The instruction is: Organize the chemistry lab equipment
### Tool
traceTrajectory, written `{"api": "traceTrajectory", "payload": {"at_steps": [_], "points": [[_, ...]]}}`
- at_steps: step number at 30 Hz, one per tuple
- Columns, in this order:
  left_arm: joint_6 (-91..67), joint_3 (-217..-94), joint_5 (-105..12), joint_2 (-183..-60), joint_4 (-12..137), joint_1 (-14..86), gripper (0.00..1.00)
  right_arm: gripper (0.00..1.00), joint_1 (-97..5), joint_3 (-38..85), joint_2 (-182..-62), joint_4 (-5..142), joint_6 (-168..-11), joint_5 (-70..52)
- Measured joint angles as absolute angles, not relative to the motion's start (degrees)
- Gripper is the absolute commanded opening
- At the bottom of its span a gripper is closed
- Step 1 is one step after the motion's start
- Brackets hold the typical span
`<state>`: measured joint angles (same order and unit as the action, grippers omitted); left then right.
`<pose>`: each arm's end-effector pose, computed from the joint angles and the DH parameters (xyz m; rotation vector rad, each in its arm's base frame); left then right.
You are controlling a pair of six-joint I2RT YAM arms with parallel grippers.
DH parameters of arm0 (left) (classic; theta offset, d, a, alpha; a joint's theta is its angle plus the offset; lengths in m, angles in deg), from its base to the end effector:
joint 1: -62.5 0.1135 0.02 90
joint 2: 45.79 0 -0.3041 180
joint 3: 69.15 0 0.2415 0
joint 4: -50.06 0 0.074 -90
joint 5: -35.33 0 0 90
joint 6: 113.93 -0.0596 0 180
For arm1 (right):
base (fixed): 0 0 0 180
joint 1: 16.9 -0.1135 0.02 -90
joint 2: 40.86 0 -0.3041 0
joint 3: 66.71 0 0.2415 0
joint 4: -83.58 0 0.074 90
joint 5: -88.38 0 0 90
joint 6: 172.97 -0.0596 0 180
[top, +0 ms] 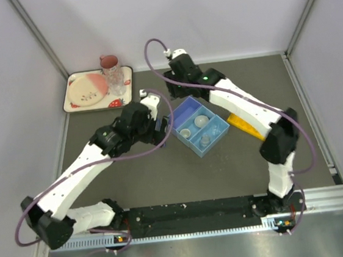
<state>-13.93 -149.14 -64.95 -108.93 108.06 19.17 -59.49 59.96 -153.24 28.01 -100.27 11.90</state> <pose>0.1627 -0.1388 0.3675 0.5669 2.2198 -0.2825 0.3547 0.3071 0.3673 -0.3796 2.2511 0.2811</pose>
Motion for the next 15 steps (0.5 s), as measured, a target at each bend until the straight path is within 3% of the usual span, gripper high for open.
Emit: {"api": "traceTrajectory", "payload": {"at_steps": [9,15], "points": [[-24.4,-159.2,-61.7,-129.1,100.7,28.0,0.99,0.60,-59.5,42.8,-122.5,31.3,-97.3,22.1],[-30.6,-168.5,-56.5,-141.3,100.6,32.7,0.94,0.60,-59.5,29.6,-109.2,31.6,-101.1,19.5]]}}
